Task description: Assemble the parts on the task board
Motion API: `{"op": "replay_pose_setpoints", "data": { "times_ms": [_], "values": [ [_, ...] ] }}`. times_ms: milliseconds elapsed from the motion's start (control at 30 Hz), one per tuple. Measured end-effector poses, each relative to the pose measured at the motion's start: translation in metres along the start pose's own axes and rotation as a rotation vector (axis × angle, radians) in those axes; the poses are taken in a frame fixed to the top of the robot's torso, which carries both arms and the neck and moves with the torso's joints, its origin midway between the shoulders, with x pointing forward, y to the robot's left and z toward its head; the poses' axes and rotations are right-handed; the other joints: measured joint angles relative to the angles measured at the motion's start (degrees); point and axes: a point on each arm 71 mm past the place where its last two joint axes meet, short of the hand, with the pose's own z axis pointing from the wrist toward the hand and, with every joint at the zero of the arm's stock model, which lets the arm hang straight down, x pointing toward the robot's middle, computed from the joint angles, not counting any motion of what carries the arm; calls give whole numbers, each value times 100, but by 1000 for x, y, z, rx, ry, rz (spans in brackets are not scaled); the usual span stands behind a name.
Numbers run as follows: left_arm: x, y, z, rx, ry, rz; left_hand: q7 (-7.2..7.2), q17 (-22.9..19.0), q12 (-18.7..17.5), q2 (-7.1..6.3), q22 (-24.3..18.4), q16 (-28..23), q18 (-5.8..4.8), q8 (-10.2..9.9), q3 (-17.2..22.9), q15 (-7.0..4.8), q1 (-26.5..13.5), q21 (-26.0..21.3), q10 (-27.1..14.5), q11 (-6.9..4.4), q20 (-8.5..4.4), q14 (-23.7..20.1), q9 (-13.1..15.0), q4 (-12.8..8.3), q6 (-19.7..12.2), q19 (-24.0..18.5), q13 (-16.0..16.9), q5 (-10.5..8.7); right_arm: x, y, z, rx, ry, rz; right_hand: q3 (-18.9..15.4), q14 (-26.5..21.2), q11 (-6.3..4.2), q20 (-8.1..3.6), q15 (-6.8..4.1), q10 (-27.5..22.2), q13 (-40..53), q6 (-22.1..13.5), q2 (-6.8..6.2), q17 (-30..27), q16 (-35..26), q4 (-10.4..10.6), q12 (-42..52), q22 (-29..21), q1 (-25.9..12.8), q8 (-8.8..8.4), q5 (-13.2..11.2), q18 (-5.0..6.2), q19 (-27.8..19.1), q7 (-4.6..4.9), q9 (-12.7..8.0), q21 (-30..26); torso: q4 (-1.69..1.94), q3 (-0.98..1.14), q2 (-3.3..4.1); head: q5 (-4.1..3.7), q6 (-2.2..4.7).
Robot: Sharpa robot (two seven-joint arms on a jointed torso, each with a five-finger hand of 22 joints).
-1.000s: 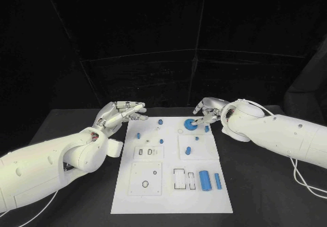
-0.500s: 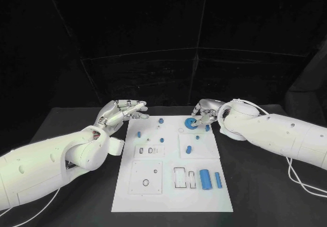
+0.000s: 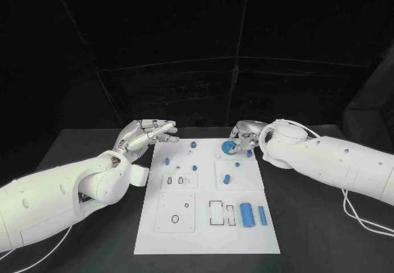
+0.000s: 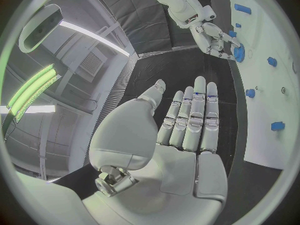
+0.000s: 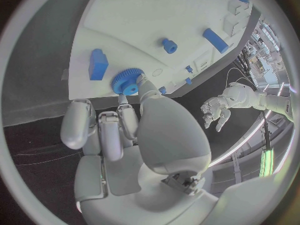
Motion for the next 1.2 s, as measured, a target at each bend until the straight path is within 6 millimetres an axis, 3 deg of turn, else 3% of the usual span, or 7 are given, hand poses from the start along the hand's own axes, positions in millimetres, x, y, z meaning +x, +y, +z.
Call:
{"op": "replay_pose_setpoints", "data": {
  "times_ms": [367, 733, 933, 1200],
  "values": [
    [0, 0, 0, 0, 1, -1, 0, 5, 0, 0, 1, 0, 0, 0, 0, 0, 0, 0, 0, 0, 0, 0, 0, 0, 0, 0, 0, 0, -1, 3, 1, -13, -7, -17, 333, 17, -39, -30, -27, 175, 34, 396, 210, -1, 21, -197, 163, 71, 210, 153, -78, 0, 29, -31, 14, 62, 0, 2, 0, -9, -22],
    [0, 0, 0, -3, 5, -4, 0, 4, 0, 20, -4, 0, 0, 0, 0, 0, -20, -21, 0, 0, 0, 0, 0, 0, 0, 0, 0, 0, 1, 9, -1, -47, -65, -33, 691, 12, -143, -112, -137, 409, 27, 574, 243, -1, 46, -367, 395, 268, 225, 212, -179, 0, 111, -18, 13, 161, 2, 5, 1, -3, -16],
    [0, 0, 0, -4, 9, -6, 0, 9, -19, 19, -4, 0, 0, 0, 0, 0, -19, -21, 0, 0, 0, 0, 0, 0, 0, 0, 0, 0, -2, 25, -6, -102, -126, -45, 776, -1, -166, -132, -149, 431, 28, 574, 250, -1, 45, -407, 395, 320, 232, 211, -194, 1, 131, -18, 13, 188, 5, 5, 1, 13, 1],
    [1, 0, 0, -5, 11, -8, 0, 9, -22, 19, -4, 0, 0, 0, 0, 0, -19, -21, 0, 0, 0, 0, 0, 0, 0, 0, 1, 0, -2, 65, -14, -202, -171, -50, 793, -10, -173, -152, -157, 438, 29, 574, 241, -2, 44, -407, 395, 340, 132, 211, -154, 1, 151, -18, 10, 217, 0, 2, -2, 45, 14]
  ]
}}
